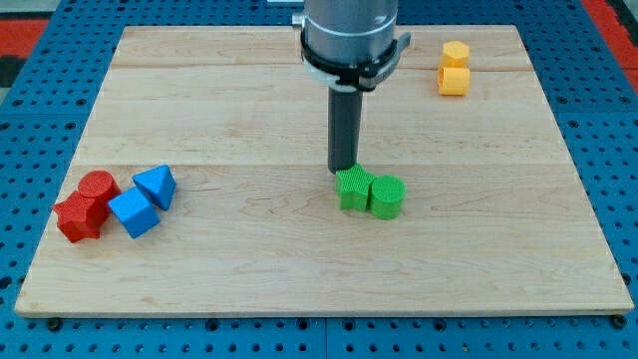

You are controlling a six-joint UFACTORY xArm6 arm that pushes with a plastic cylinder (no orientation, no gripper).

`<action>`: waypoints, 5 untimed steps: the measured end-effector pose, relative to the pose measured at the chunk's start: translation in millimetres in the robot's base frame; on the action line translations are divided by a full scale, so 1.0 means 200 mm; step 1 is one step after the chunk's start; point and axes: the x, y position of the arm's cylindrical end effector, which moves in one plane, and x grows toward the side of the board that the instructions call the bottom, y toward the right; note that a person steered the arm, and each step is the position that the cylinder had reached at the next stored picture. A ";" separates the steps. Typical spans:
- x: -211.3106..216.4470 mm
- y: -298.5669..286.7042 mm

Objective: Push the green blocks towards right of blue blocks

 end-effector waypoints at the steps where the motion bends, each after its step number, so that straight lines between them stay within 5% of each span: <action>1: 0.02 0.00; 3: 0.01 -0.08; 5: -0.01 0.17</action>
